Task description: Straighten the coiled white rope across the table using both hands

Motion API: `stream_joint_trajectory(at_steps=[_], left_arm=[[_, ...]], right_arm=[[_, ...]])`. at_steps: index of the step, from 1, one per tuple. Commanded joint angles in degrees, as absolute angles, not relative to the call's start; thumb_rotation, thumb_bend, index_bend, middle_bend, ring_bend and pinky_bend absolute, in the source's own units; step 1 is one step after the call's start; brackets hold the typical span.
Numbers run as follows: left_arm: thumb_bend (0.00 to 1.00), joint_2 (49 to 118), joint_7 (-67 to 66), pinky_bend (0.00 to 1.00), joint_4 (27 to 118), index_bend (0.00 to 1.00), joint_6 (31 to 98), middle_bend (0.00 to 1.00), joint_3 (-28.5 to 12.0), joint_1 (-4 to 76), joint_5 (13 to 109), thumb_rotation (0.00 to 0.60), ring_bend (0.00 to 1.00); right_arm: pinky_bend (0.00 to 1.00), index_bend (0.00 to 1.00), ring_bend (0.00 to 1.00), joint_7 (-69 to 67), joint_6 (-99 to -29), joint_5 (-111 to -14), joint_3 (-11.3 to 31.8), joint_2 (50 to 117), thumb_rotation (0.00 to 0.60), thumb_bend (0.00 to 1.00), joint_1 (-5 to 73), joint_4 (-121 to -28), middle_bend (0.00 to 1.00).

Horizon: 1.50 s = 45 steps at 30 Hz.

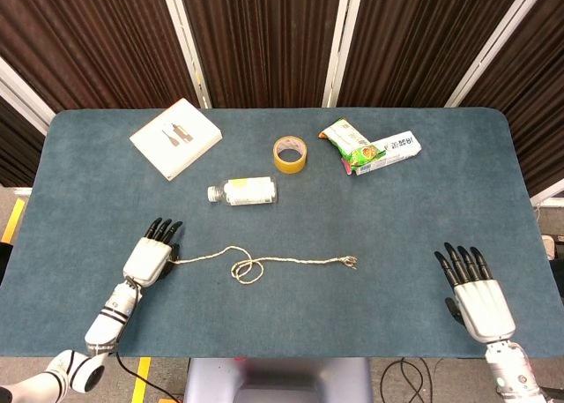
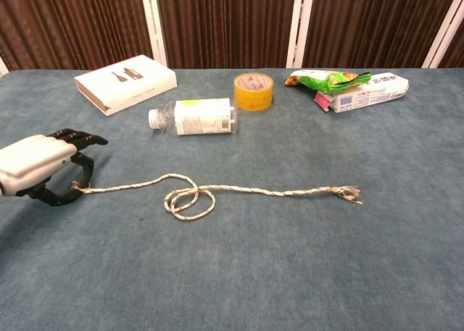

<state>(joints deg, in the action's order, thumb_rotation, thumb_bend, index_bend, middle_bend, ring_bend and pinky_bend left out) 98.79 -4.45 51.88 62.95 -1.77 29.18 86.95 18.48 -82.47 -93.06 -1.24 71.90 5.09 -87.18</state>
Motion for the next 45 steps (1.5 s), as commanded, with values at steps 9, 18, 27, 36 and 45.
stream_joint_trajectory(at_steps=[9, 18, 27, 36, 45], left_arm=[[0.52, 97.54, -3.53, 0.04, 53.38, 0.65, 64.1, 0.07, -1.09, 29.55, 87.87, 0.6, 0.0], [0.52, 96.28, -4.36, 0.05, 55.31, 0.66, 65.69, 0.08, -0.72, 29.06, 88.15, 0.6, 0.0], [0.51, 95.16, -4.66, 0.06, 56.38, 0.66, 66.28, 0.08, -0.46, 28.56, 87.97, 0.6, 0.0], [0.51, 94.49, -4.09, 0.06, 56.4, 0.67, 66.49, 0.08, -0.56, 28.51, 87.79, 0.6, 0.0], [0.51, 94.51, -3.9, 0.06, 56.03, 0.67, 66.59, 0.08, -0.47, 28.51, 87.84, 0.6, 0.0]], right_arm=[[0.0, 0.0, 0.0, 20.48, -79.78, -94.77, -1.32, 72.59, 0.6, 0.39, 7.49, -87.69, 0.0], [0.0, 0.32, 0.0, 22.88, -67.71, -93.17, 2.36, 78.6, 0.6, 0.39, 17.05, -86.83, 0.0], [0.0, 0.49, 0.0, 29.47, -60.61, -89.7, 4.75, 88.58, 0.6, 0.39, 23.48, -80.13, 0.0], [0.0, 0.55, 0.0, 30.3, -60.33, -86.56, 6.33, 93.08, 0.6, 0.4, 25.66, -76.14, 0.0], [0.0, 0.54, 0.0, 33.67, -57.23, -81.86, 7.87, 95.5, 0.6, 0.41, 28.2, -74.18, 0.0]])
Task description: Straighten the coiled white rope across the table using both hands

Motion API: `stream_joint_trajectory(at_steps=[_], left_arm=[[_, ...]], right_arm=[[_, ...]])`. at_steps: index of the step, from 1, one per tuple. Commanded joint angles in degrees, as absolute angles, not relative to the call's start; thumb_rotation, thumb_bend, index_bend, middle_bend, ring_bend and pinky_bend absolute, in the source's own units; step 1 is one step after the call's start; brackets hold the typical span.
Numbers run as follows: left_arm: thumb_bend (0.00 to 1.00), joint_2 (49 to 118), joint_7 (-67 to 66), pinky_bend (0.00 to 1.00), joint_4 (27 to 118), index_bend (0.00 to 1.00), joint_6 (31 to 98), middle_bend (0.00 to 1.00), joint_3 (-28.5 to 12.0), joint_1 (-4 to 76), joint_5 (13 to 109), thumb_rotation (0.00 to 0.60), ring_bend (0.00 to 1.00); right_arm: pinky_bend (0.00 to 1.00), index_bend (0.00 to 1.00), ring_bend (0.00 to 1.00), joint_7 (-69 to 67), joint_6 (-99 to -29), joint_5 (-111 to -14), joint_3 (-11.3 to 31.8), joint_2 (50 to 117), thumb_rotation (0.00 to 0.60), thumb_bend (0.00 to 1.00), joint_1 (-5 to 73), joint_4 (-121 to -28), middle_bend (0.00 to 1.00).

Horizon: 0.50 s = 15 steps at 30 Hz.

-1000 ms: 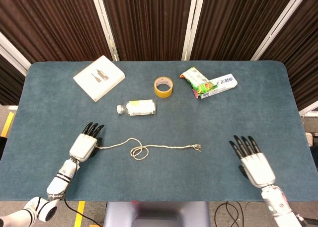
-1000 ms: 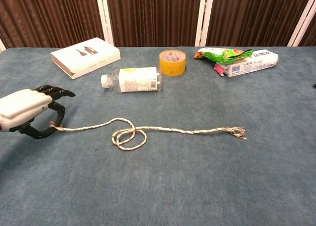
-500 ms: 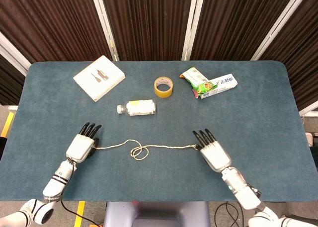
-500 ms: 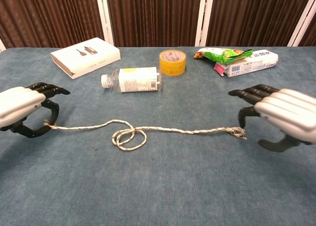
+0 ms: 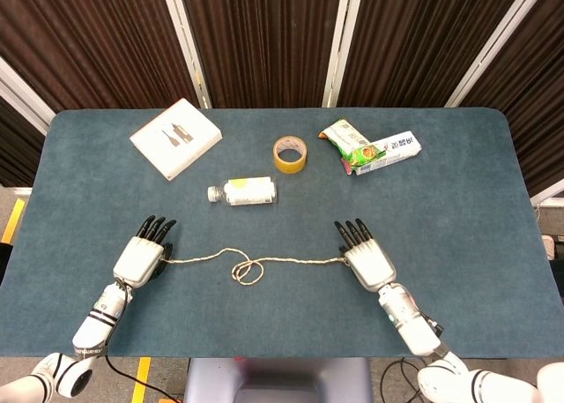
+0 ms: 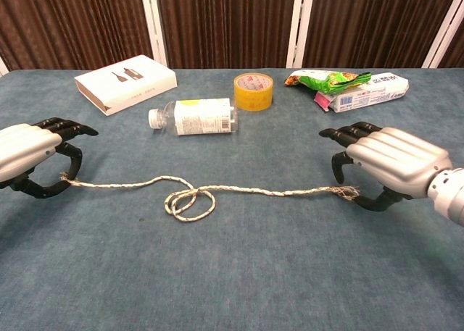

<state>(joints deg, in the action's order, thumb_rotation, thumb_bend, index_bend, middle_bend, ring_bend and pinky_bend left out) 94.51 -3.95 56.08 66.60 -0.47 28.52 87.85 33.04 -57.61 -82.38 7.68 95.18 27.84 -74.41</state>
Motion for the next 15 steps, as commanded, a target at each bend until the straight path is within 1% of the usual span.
stream_joint_trajectory(at_steps=[1, 6, 11, 15], left_arm=[[0.51, 94.51, -3.85, 0.06, 55.98, 0.67, 66.56, 0.08, -0.47, 28.51, 87.81, 0.6, 0.0], [0.51, 94.61, -3.42, 0.05, 55.39, 0.67, 66.44, 0.08, -0.54, 28.55, 87.63, 0.6, 0.0], [0.51, 94.55, -3.55, 0.06, 55.48, 0.67, 66.15, 0.08, -0.54, 28.8, 87.67, 0.6, 0.0], [0.51, 94.51, -3.62, 0.06, 55.5, 0.67, 66.21, 0.08, -0.56, 28.77, 87.59, 0.6, 0.0]], right_arm=[[0.0, 0.54, 0.0, 34.13, -57.01, -81.57, 7.9, 95.67, 0.6, 0.42, 28.42, -74.09, 0.0], [0.0, 0.54, 0.0, 37.13, -55.5, -78.34, 8.47, 96.84, 0.6, 0.44, 29.88, -73.63, 0.0], [0.0, 0.55, 0.0, 38.64, -54.44, -76.03, 8.04, 96.94, 0.6, 0.44, 30.57, -73.95, 0.0], [0.0, 0.57, 0.0, 38.86, -54.4, -74.86, 7.76, 96.85, 0.6, 0.45, 30.99, -74.66, 0.0]])
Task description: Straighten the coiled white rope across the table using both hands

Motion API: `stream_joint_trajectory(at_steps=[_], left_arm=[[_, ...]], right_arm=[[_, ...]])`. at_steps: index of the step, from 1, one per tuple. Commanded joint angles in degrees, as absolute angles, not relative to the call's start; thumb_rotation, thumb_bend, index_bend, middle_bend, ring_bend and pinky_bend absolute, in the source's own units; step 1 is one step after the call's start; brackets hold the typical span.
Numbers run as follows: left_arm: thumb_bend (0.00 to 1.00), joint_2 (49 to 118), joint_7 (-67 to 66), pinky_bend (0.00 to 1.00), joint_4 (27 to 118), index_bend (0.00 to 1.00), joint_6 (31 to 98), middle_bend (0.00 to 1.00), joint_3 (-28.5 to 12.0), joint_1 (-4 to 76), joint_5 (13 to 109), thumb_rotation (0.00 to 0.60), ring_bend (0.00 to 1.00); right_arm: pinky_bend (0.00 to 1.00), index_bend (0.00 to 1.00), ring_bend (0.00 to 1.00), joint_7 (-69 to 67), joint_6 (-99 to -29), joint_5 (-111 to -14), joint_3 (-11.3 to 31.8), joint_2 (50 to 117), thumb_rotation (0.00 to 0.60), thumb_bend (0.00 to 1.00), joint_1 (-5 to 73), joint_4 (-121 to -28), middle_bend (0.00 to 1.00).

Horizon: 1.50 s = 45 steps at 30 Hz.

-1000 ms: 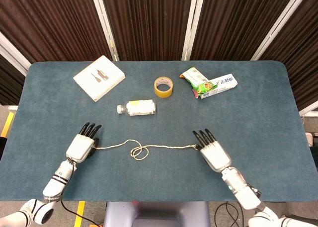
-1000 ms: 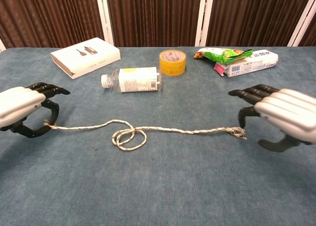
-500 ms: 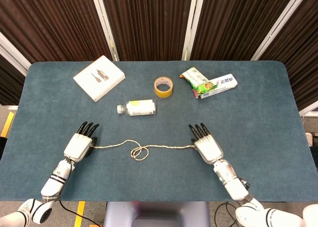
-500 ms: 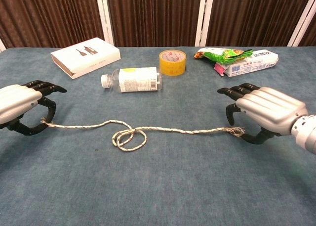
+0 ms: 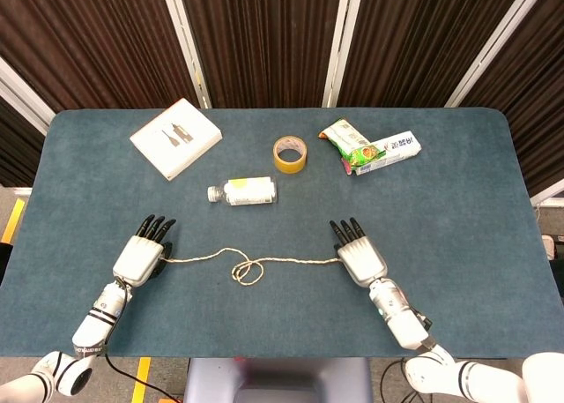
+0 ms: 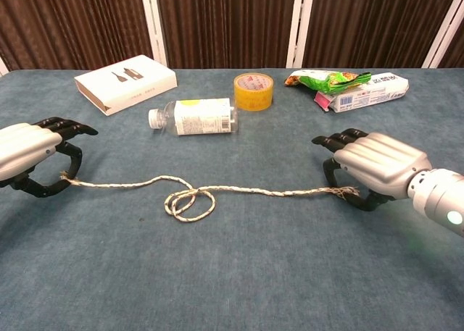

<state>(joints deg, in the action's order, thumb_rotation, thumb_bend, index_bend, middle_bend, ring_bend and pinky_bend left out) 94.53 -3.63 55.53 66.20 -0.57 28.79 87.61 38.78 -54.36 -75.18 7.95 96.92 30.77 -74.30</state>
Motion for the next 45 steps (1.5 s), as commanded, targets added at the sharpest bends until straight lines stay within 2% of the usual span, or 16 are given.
stream_joint_trajectory(at_steps=[1, 8, 25, 30, 45], left_arm=[[0.51, 94.48, -3.61, 0.06, 55.5, 0.67, 66.22, 0.08, -0.58, 28.79, 87.57, 0.6, 0.0], [0.51, 94.24, -3.78, 0.05, 55.69, 0.67, 65.78, 0.07, -0.56, 28.88, 87.35, 0.6, 0.0], [0.52, 93.46, -3.83, 0.05, 56.33, 0.68, 66.2, 0.07, -0.62, 28.87, 87.38, 0.6, 0.0], [0.51, 93.34, -3.88, 0.05, 56.3, 0.68, 66.2, 0.07, -0.63, 28.78, 87.25, 0.6, 0.0], [0.51, 91.23, -3.99, 0.05, 56.13, 0.68, 67.08, 0.08, -1.02, 27.77, 86.32, 0.6, 0.0]], right_arm=[[0.0, 0.58, 0.0, 38.9, -54.55, -74.81, 7.64, 96.8, 0.6, 0.45, 31.05, -74.77, 0.0], [0.0, 0.65, 0.0, 39.48, -55.14, -73.76, 6.86, 96.92, 0.6, 0.46, 31.5, -74.7, 0.0], [0.0, 0.79, 0.0, 38.0, -57.36, -73.19, 6.36, 95.78, 0.6, 0.6, 32.34, -75.02, 0.08], [0.0, 0.82, 0.0, 38.06, -57.63, -72.58, 6.16, 95.47, 0.6, 0.61, 32.39, -74.91, 0.1], [0.0, 0.83, 0.0, 33.86, -60.18, -71.42, 6.13, 90.05, 0.6, 0.61, 30.49, -75.15, 0.11]])
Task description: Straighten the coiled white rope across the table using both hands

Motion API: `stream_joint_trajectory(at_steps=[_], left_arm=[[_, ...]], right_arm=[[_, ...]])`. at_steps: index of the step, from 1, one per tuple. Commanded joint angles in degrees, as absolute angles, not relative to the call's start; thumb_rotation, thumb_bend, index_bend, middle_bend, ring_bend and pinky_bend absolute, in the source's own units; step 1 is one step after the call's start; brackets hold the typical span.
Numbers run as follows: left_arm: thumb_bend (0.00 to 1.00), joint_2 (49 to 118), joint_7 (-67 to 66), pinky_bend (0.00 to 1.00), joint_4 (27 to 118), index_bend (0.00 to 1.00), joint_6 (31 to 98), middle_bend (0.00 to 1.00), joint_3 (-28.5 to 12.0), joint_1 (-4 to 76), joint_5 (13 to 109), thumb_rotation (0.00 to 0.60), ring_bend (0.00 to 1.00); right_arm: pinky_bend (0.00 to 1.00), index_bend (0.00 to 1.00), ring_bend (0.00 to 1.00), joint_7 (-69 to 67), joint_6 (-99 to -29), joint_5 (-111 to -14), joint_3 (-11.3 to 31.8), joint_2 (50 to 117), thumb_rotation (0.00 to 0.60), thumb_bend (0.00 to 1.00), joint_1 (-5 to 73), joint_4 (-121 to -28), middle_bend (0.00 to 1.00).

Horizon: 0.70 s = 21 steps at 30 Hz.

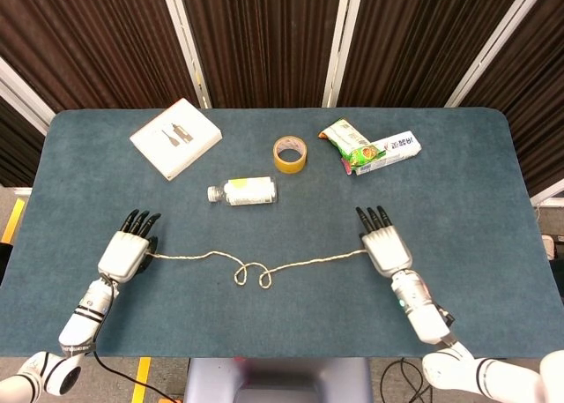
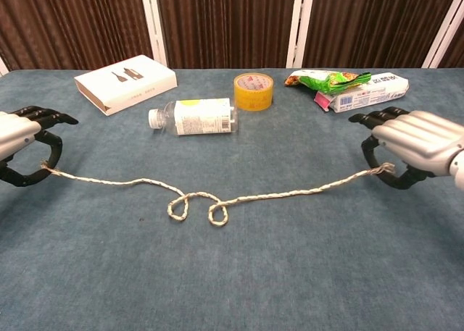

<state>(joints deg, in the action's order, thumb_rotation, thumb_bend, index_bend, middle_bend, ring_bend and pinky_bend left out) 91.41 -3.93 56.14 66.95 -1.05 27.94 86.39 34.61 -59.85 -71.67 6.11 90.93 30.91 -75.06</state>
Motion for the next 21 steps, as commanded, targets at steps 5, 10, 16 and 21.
stream_joint_trajectory(at_steps=[5, 10, 16, 21], left_arm=[[0.51, 90.51, -4.18, 0.05, 56.25, 0.69, 67.46, 0.08, -0.91, 27.18, 86.1, 0.6, 0.0], [0.52, 90.29, -3.91, 0.05, 55.76, 0.69, 66.94, 0.08, -0.94, 26.88, 85.57, 0.6, 0.0], [0.52, 90.43, -3.14, 0.05, 54.5, 0.69, 65.91, 0.08, -1.01, 27.04, 85.2, 0.6, 0.0], [0.52, 90.93, -3.01, 0.05, 53.8, 0.69, 65.53, 0.08, -1.12, 27.29, 85.19, 0.6, 0.0]], right_arm=[[0.0, 0.83, 0.0, 31.43, -60.95, -71.22, 6.05, 87.77, 0.6, 0.61, 29.48, -74.76, 0.11], [0.0, 0.83, 0.0, 29.32, -61.4, -70.45, 6.17, 85.91, 0.6, 0.61, 28.46, -73.41, 0.11], [0.0, 0.83, 0.0, 25.8, -60.9, -69.09, 6.75, 83.66, 0.6, 0.61, 27.53, -72.23, 0.11], [0.0, 0.83, 0.0, 23.79, -60.98, -68.67, 6.89, 82.56, 0.6, 0.61, 26.84, -71.39, 0.11]])
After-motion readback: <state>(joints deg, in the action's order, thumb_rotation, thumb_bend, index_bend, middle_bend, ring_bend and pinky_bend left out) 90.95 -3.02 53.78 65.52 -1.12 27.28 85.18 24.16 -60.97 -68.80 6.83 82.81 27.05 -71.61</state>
